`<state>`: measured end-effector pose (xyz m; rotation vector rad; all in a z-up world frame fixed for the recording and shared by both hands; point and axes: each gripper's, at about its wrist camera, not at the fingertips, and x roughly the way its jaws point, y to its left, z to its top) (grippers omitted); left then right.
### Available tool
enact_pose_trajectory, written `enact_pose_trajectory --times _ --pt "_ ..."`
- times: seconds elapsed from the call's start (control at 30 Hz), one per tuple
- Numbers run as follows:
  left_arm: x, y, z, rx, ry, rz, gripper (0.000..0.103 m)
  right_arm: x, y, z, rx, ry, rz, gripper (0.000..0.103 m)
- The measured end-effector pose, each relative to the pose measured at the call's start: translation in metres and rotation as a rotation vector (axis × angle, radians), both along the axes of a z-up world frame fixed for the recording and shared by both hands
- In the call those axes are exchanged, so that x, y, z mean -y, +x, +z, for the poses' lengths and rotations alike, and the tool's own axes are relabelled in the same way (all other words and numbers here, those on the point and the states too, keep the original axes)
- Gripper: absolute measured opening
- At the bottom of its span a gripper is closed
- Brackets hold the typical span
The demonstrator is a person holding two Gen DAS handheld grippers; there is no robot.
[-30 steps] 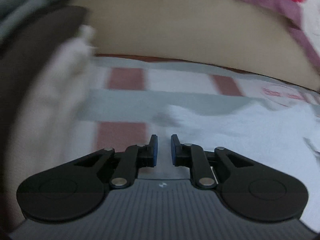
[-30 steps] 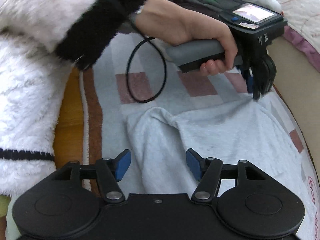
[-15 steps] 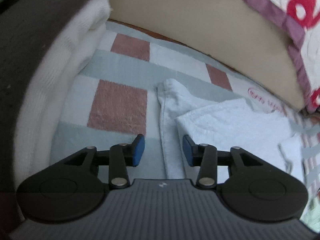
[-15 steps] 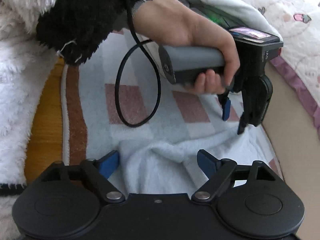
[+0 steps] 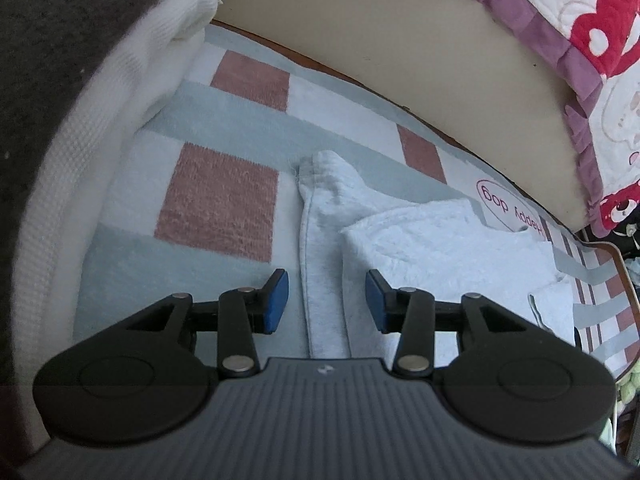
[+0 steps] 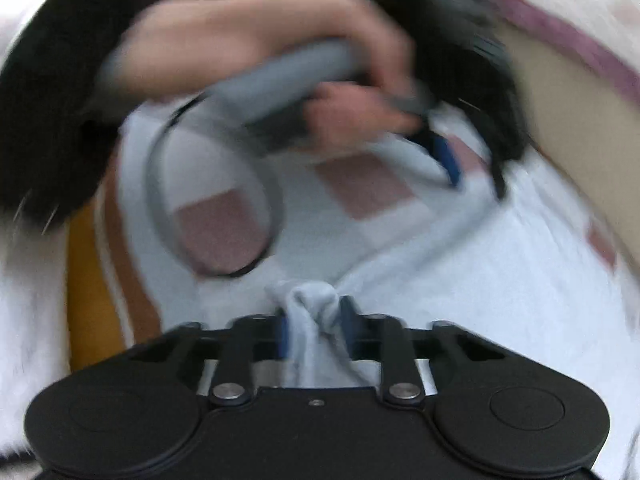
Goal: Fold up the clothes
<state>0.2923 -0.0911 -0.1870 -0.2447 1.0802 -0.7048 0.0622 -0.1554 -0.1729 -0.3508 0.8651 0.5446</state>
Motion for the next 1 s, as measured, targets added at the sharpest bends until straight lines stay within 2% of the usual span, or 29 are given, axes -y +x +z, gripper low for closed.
enact_pose_trajectory --times 0.03,0.1,0.17,0.23,0.27,0.33,0.4,0.53,0.6,0.63,0.67,0.7,0.77,0.83,1.0 --pt "0.0 0.0 0.001 0.0 0.0 -0.001 0.044 0.007 0.006 0.003 -0.038 0.055 -0.038 0.017" --pt "-0.002 -0.001 0.004 -0.017 0.0 -0.001 0.045 0.022 0.004 0.014 -0.037 0.134 -0.093 0.017" --pt "-0.006 0.0 0.007 -0.111 -0.022 0.0 0.052 0.03 -0.004 0.027 0.005 0.165 -0.101 0.017" --pt "-0.012 -0.001 0.012 -0.16 -0.083 -0.018 0.054 0.038 -0.008 0.036 0.028 0.192 -0.122 0.017" --pt "-0.013 -0.002 0.014 -0.158 -0.09 -0.025 0.063 0.042 -0.009 0.039 0.036 0.203 -0.129 0.017" --pt "-0.01 -0.005 0.019 -0.127 -0.058 -0.03 0.068 0.048 -0.009 0.043 0.042 0.214 -0.132 0.017" --pt "-0.005 -0.007 0.021 -0.109 -0.028 -0.041 0.069 0.052 -0.006 0.044 0.047 0.232 -0.146 0.017" --pt "0.014 0.0 0.002 -0.162 -0.009 -0.039 0.069 0.058 -0.008 0.046 0.039 0.268 -0.153 0.017" --pt "0.027 0.008 0.002 -0.107 -0.024 -0.022 0.07 0.059 -0.01 0.048 0.026 0.283 -0.141 0.017" --pt "0.032 0.011 0.003 -0.09 -0.018 -0.018 0.061 0.06 -0.011 0.05 0.03 0.276 -0.143 0.017" --pt "0.036 0.012 0.004 -0.079 -0.009 -0.019 0.017 0.062 -0.011 0.051 0.035 0.269 -0.144 0.017" --pt "0.039 0.014 0.004 -0.067 0.0 -0.02 0.007 0.063 -0.011 0.053 0.039 0.262 -0.146 0.017" --pt "0.04 0.012 0.005 -0.056 0.025 -0.007 0.007 0.066 -0.012 0.056 0.048 0.248 -0.15 0.017" --pt "0.036 0.009 0.008 -0.045 0.02 0.001 0.007 0.075 -0.007 0.053 0.043 0.243 -0.202 0.017" --pt "0.037 0.007 0.008 -0.022 0.043 -0.001 0.007 0.092 -0.003 0.042 -0.001 0.281 -0.283 0.018"
